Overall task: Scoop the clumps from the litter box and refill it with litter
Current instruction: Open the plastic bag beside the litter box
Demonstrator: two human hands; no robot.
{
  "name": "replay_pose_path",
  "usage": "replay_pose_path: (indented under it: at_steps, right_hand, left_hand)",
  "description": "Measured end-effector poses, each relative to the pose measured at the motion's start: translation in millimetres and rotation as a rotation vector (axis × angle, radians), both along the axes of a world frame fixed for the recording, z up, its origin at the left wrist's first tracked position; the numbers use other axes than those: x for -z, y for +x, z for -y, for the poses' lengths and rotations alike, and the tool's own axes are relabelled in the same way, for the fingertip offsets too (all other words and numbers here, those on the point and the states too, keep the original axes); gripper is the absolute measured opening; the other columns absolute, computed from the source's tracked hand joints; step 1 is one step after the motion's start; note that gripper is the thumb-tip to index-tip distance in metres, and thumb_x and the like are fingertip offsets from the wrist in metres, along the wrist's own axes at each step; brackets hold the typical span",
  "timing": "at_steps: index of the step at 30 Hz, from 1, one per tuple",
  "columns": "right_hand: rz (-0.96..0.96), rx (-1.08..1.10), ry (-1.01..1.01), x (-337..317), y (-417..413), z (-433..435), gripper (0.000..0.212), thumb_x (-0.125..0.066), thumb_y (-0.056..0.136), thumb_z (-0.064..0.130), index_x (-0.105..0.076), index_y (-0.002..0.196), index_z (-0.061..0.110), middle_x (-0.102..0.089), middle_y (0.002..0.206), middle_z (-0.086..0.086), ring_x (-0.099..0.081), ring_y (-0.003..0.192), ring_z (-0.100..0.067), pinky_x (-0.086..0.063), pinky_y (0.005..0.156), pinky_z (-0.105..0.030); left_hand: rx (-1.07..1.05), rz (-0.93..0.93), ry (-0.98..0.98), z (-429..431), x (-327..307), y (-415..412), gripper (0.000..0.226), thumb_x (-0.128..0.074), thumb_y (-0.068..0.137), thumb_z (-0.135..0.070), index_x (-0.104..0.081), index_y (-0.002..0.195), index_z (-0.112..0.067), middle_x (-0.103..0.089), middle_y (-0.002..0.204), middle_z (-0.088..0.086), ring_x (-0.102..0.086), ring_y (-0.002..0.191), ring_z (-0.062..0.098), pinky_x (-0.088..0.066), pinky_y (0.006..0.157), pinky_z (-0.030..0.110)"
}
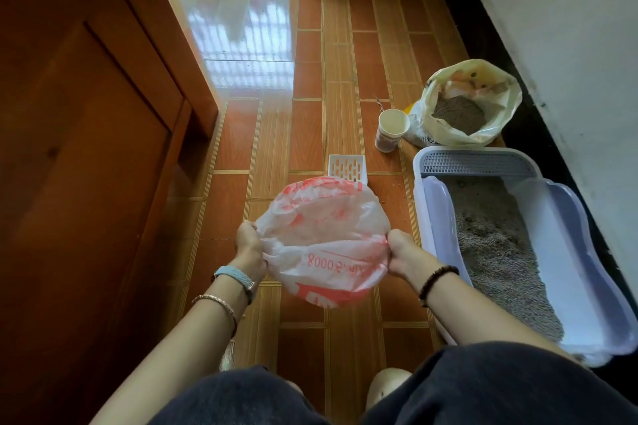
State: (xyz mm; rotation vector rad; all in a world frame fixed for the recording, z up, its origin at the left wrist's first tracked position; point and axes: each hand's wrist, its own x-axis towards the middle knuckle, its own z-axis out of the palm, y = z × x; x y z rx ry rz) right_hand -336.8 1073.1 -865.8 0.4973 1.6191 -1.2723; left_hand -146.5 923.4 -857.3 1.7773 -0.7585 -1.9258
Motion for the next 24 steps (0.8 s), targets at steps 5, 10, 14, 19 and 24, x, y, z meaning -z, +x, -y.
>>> replay_pose_path:
  at_steps: [5, 10, 14, 19, 24]
  right_hand:
    - [0.053, 0.074, -0.038, -5, 5, 4, 0.032, -0.029, 0.100, 0.001, -0.059, 0.108, -0.004, -0.070, 0.091, -0.025, -0.070, 0.075, -0.034, -0.059, 0.062, -0.051]
    - [0.041, -0.047, -0.066, -5, 12, 9, 0.035, -0.027, 0.099, -0.001, -0.058, 0.114, -0.008, -0.069, 0.102, -0.028, -0.071, 0.089, -0.037, -0.058, 0.078, -0.052]
    - [-0.301, -0.439, 0.121, -13, 17, 7, 0.015, -0.041, 0.091, -0.004, -0.049, 0.104, -0.001, -0.055, 0.094, -0.011, -0.057, 0.080, -0.021, -0.051, 0.061, -0.029]
    - [-0.801, -0.496, -0.158, -21, 17, 11, 0.058, -0.071, 0.081, 0.026, -0.024, 0.114, 0.022, -0.041, 0.117, -0.009, -0.051, 0.102, -0.021, -0.055, 0.082, -0.037]
    - [-0.982, -0.506, -0.192, -29, 20, 21, 0.050, -0.058, 0.082, 0.053, -0.028, 0.105, 0.020, -0.040, 0.099, 0.001, -0.049, 0.093, -0.020, -0.043, 0.071, -0.028]
  left_hand:
    - [0.378, 0.303, 0.047, -5, 26, 1, 0.102, -0.059, 0.067, -0.070, -0.027, 0.142, -0.009, -0.047, 0.137, 0.014, -0.052, 0.120, 0.036, -0.049, 0.085, 0.044]
    - [0.565, 0.325, 0.175, -7, 33, -2, 0.048, -0.067, 0.082, -0.040, -0.050, 0.115, -0.010, -0.062, 0.119, 0.012, -0.061, 0.096, 0.028, -0.058, 0.060, 0.038]
    - [0.479, 0.450, -0.012, -12, 32, -5, 0.034, -0.042, 0.091, 0.002, -0.040, 0.125, 0.001, -0.057, 0.116, 0.017, -0.060, 0.098, 0.031, -0.056, 0.081, 0.043]
    - [0.425, 0.467, -0.194, -19, 18, -4, 0.031, -0.038, 0.094, 0.000, -0.044, 0.125, 0.001, -0.052, 0.123, 0.018, -0.054, 0.098, 0.028, -0.048, 0.076, 0.035]
    - [0.402, 0.513, -0.404, -22, -5, -6, 0.043, -0.043, 0.085, 0.013, -0.038, 0.125, -0.003, -0.032, 0.133, 0.016, -0.045, 0.105, 0.025, -0.046, 0.093, 0.034]
